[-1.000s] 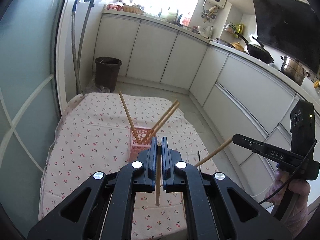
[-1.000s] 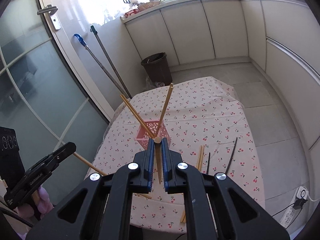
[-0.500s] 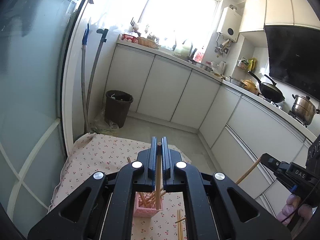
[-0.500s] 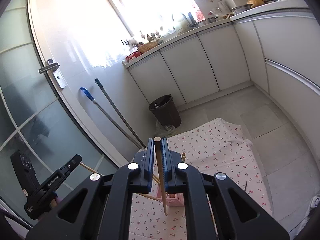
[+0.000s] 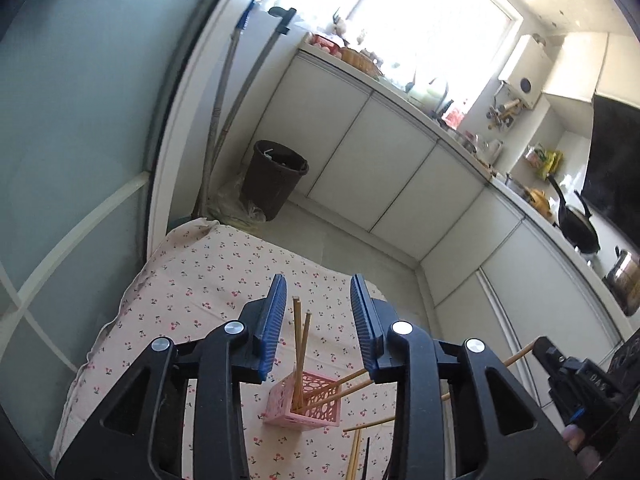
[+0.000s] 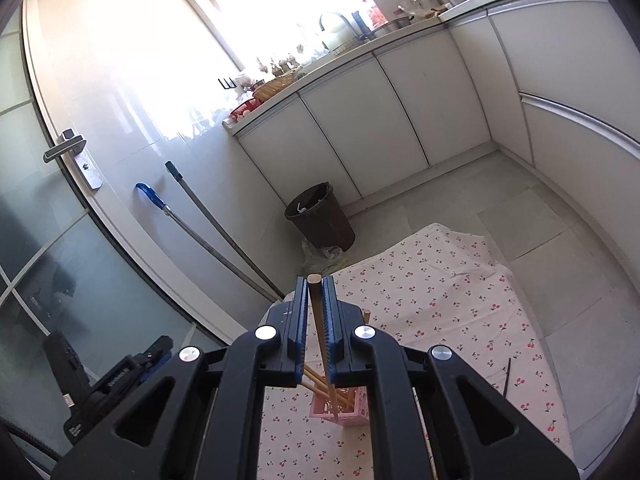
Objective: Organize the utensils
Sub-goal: 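Insert both held chopsticks into the pink cup and open both tools, then withdraw both tools from the cup and move over the black chopsticks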
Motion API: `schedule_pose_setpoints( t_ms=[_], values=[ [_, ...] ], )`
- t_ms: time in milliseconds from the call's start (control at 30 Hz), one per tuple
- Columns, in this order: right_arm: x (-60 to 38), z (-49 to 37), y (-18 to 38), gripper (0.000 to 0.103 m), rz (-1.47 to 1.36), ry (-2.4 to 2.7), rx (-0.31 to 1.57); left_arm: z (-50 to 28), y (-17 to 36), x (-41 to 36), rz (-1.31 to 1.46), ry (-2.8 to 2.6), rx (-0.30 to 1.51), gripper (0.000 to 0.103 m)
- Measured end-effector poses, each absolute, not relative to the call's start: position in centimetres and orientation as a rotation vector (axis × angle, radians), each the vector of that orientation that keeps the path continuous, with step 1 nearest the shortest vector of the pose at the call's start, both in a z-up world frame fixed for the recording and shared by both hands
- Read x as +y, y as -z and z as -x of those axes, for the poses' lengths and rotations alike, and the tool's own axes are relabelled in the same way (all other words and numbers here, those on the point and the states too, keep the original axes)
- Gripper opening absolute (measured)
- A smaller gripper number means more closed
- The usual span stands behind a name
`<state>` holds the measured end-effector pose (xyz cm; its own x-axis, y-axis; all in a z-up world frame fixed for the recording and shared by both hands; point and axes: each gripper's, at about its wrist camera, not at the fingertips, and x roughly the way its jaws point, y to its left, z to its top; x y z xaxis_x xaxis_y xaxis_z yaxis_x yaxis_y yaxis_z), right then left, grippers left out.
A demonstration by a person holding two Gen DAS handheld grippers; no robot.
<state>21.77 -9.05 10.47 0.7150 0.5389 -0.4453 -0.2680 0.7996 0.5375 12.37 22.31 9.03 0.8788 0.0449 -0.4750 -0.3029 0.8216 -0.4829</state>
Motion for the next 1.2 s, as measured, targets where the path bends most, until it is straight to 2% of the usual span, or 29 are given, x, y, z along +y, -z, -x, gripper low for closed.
schedule_pose_setpoints(
  t_ms=[200,367,400,500,767,833,1100,1167,1200],
  values=[
    [-7.3,-22.8,-9.3,0.008,-0.453,-0.444,0.649,-11.4,-10.2,22.4,0.584,-0.188,0.436,0.037],
    [-5.4,-24.1,-7.5,0.010,-0.459,-0.453,0.662,-12.5,-9.6,21.6,0.561,-0.163,0.478,0.037],
    [-5.0,-24.4,-6.9,0.013,-0.462,-0.472,0.667,-12.9,-9.3,21.4,0.546,-0.159,0.494,0.038],
    [-3.7,-24.7,-5.0,0.058,-0.455,-0.531,0.713,-13.6,-8.3,20.5,0.487,-0.162,0.536,0.038],
    [-2.7,-21.8,-5.4,0.059,-0.279,-0.508,0.718,-13.7,-7.2,17.5,0.348,-0.171,0.578,0.051],
    [-3.1,-21.1,-5.3,0.062,-0.261,-0.489,0.727,-13.4,-7.1,17.0,0.323,-0.179,0.572,0.059],
    [-5.6,-19.1,-3.3,0.071,-0.191,-0.394,0.777,-13.3,-5.0,14.8,0.260,-0.165,0.637,0.065],
    [-6.1,-18.7,-2.9,0.075,-0.161,-0.352,0.786,-13.3,-4.2,14.0,0.248,-0.155,0.661,0.071],
    [-6.4,-18.4,-2.8,0.078,-0.141,-0.326,0.789,-13.2,-3.9,13.7,0.243,-0.150,0.671,0.077]
  ],
)
